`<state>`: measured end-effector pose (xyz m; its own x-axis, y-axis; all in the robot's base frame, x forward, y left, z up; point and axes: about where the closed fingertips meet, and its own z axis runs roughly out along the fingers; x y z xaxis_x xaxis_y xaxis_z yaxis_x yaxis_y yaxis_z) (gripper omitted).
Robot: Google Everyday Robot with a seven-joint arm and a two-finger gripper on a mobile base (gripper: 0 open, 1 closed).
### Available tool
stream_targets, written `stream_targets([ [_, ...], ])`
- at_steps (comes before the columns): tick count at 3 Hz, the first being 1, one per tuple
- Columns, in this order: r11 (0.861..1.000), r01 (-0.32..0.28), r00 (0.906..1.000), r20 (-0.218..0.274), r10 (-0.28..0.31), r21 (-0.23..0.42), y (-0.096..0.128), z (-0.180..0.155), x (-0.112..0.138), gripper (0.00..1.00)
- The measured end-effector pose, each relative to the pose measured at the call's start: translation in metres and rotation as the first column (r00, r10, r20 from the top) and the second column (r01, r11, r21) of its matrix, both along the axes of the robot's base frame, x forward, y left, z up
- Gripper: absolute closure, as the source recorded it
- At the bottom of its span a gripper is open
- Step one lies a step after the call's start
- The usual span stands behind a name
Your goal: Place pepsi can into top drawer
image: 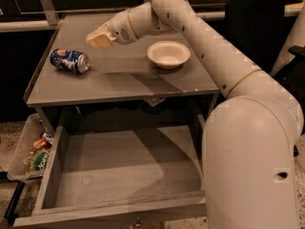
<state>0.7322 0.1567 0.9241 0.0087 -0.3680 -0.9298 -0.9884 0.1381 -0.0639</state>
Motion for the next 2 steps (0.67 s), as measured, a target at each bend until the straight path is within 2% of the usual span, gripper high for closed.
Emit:
stream_targets([
  [2,1.0,0.0,1.0,0.0,0.0,0.0,0.0,0.0,0.0,0.12],
])
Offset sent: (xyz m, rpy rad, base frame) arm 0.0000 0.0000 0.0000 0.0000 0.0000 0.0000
